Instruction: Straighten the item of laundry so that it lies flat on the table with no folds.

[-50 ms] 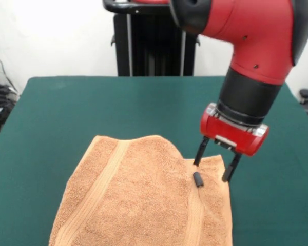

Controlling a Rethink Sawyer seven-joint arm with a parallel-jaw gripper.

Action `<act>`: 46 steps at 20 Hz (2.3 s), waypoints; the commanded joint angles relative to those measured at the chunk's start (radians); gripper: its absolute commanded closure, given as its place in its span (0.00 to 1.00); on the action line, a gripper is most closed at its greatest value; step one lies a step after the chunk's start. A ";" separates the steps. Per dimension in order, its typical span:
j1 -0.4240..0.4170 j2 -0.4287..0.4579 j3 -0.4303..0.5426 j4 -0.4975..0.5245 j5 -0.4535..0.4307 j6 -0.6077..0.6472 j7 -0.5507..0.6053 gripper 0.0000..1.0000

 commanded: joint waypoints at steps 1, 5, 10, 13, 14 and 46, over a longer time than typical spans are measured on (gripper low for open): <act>-0.050 0.115 0.087 0.128 0.030 -0.111 0.111 0.00; -0.042 0.142 0.074 0.105 0.017 -0.093 0.087 0.00; -0.014 0.152 0.064 0.106 0.017 -0.076 0.097 0.00; 0.005 0.128 0.065 0.131 0.033 -0.058 0.118 0.00; 0.008 0.119 0.067 0.140 0.040 -0.050 0.123 0.00; 0.018 0.110 0.064 0.229 0.099 -0.133 0.143 0.00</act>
